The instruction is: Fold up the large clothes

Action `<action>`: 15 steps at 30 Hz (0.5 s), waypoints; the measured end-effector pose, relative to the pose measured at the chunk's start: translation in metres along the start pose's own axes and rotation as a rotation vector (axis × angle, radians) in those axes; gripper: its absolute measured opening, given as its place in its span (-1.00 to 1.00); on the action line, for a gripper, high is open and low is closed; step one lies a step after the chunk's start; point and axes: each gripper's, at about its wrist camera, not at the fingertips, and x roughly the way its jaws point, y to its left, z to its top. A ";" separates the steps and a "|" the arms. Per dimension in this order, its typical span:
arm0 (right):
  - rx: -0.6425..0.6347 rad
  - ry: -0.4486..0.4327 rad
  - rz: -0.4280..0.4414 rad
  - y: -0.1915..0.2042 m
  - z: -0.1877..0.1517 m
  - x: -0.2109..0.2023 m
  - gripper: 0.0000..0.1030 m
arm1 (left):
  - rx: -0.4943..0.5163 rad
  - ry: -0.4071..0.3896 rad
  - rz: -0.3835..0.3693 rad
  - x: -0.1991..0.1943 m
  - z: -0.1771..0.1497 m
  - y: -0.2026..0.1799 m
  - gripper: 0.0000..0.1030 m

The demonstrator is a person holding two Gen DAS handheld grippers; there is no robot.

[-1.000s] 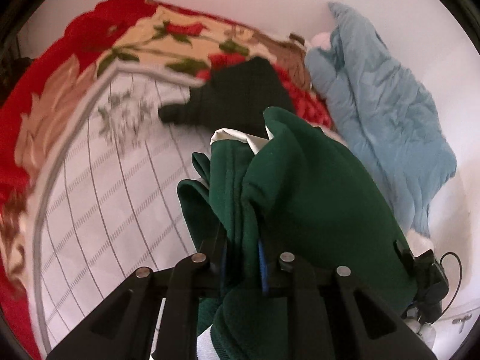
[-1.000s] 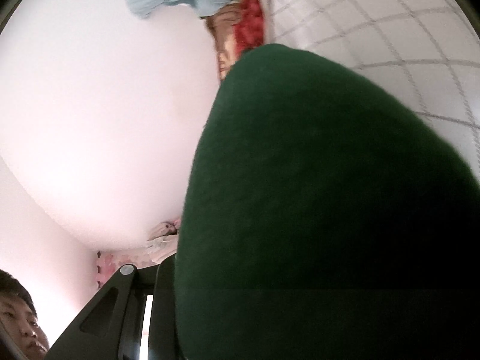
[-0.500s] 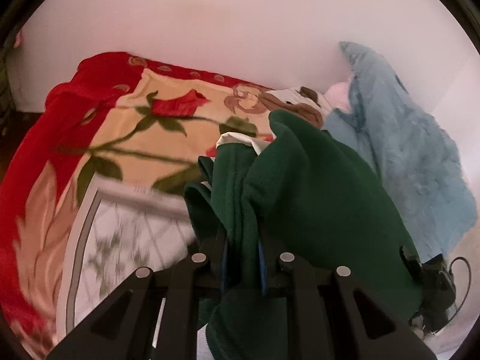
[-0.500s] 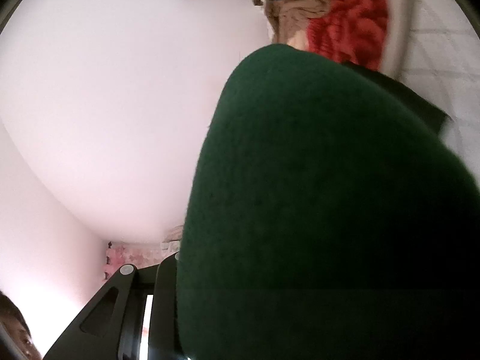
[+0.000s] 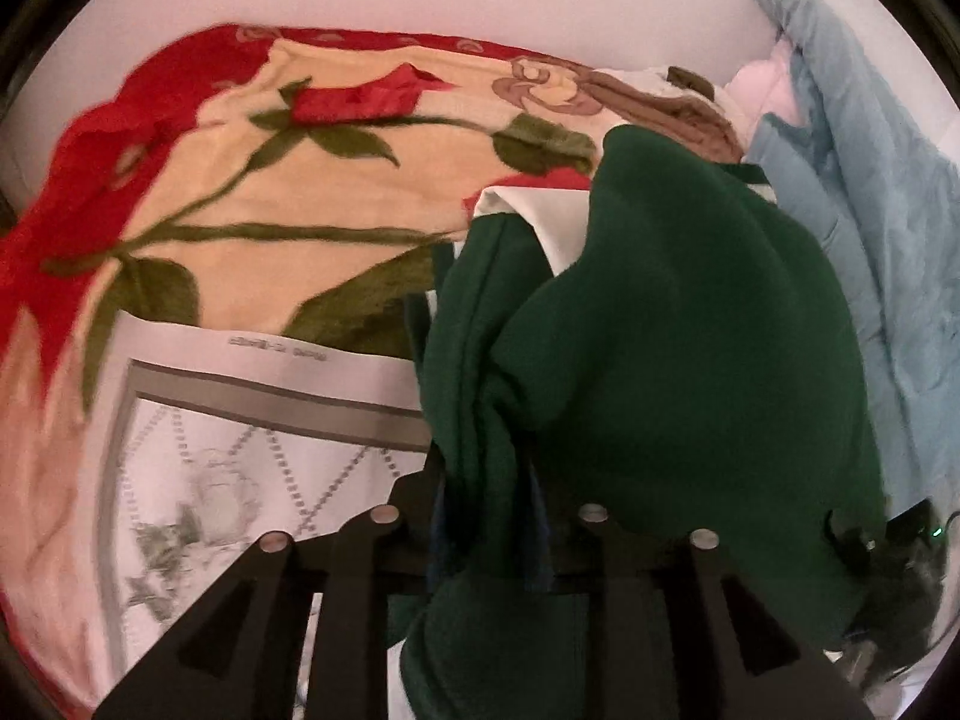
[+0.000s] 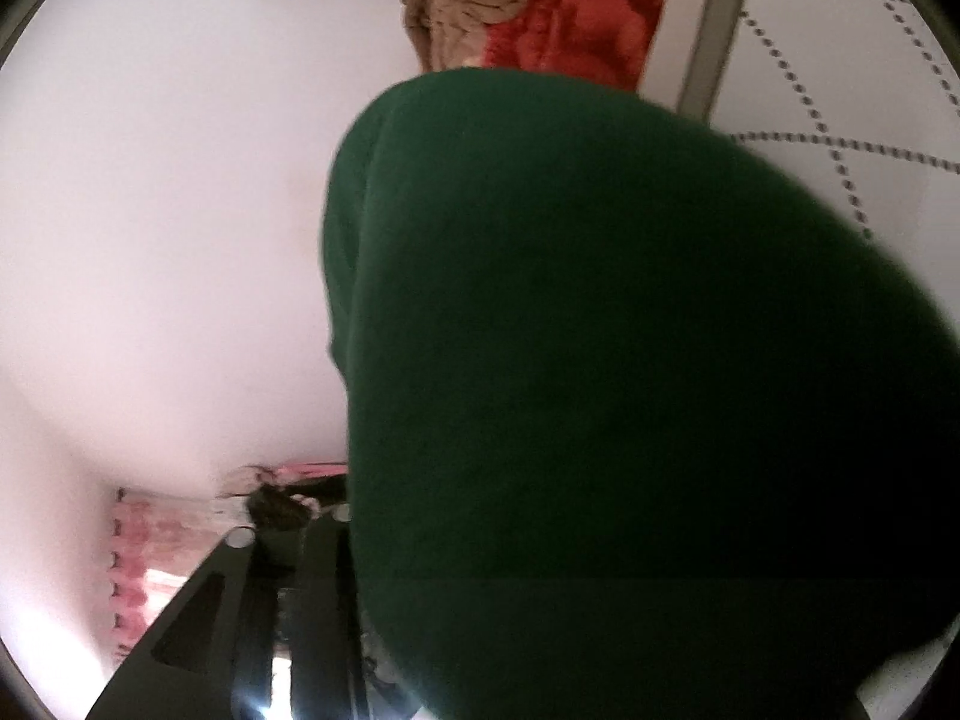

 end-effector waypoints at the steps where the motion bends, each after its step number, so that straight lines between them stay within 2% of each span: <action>1: 0.002 0.013 -0.046 0.003 0.001 0.000 0.01 | 0.001 0.004 0.013 -0.002 -0.002 -0.001 -0.51; 2: -0.007 0.024 -0.074 0.006 0.002 0.000 0.05 | -0.003 0.009 0.046 -0.007 -0.005 -0.002 -0.48; 5: -0.104 0.083 -0.252 0.033 -0.007 -0.005 0.28 | -0.024 0.000 0.094 -0.026 -0.015 -0.005 -0.45; 7: -0.189 0.110 -0.379 0.052 -0.017 -0.011 0.35 | -0.019 -0.009 0.116 -0.041 -0.025 -0.010 -0.25; 9: -0.264 0.127 -0.487 0.073 -0.026 -0.017 0.39 | -0.010 -0.024 0.157 -0.064 -0.039 -0.022 0.35; 10: -0.303 0.128 -0.529 0.084 -0.036 -0.024 0.47 | -0.008 -0.031 0.167 -0.075 -0.044 -0.028 0.51; 11: -0.360 0.123 -0.584 0.100 -0.045 -0.031 0.52 | -0.010 -0.034 0.175 -0.084 -0.049 -0.033 0.77; 12: -0.416 0.117 -0.644 0.112 -0.051 -0.034 0.60 | -0.009 -0.040 0.181 -0.098 -0.055 -0.040 0.90; 15: -0.574 0.062 -0.844 0.157 -0.068 -0.049 0.69 | -0.004 -0.064 0.208 -0.135 -0.068 -0.059 1.00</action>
